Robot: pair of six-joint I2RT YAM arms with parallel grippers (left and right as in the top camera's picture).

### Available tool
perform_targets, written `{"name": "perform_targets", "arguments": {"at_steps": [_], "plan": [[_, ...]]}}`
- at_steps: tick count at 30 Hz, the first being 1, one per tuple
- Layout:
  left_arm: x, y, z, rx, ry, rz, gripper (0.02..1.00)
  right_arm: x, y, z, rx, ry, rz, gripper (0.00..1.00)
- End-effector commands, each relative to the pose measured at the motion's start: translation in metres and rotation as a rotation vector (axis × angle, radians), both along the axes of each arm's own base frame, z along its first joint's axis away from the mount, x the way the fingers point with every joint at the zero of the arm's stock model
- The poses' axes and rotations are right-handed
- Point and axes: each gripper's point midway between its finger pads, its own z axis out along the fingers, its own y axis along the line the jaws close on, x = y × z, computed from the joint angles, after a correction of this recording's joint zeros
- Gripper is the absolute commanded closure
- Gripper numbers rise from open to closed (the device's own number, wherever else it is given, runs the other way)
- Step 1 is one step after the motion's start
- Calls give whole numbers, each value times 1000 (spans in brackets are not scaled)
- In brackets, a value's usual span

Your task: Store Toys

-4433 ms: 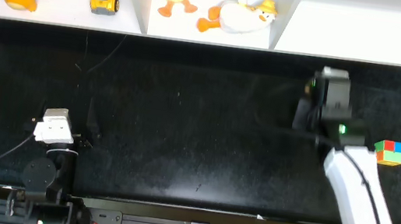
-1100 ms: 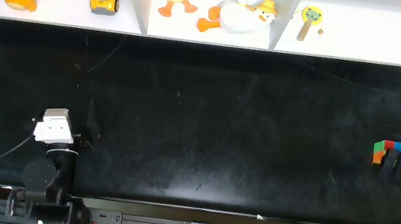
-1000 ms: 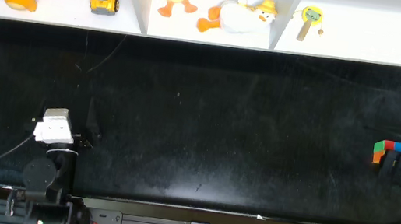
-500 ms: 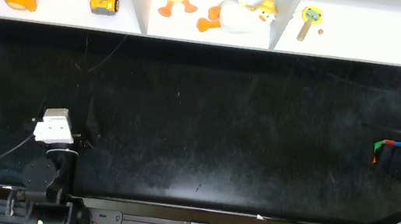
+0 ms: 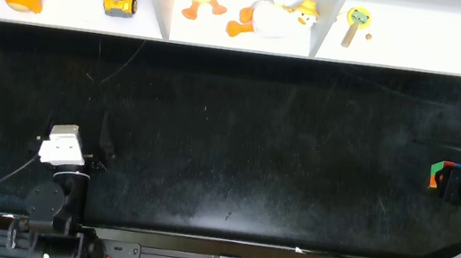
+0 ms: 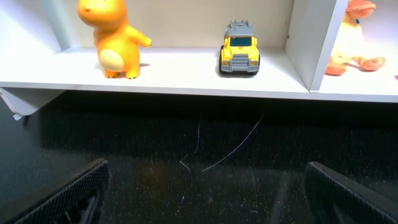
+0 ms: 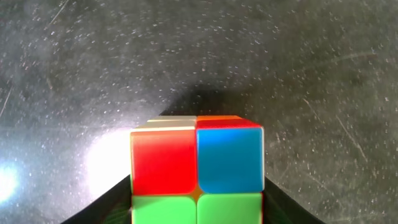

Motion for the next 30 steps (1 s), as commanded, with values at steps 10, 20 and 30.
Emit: {"name": "perform_targets", "arguments": {"at_steps": [10,20,30], "plan": [[0,-3,1,21,-4,-16,20,52,35,49,-27,-132,19,529],[0,-3,1,21,-4,-16,20,115,27,122,-78,-334,-35,520],[0,-3,1,21,-4,-16,20,196,39,141,-37,-381,13,533]]}}
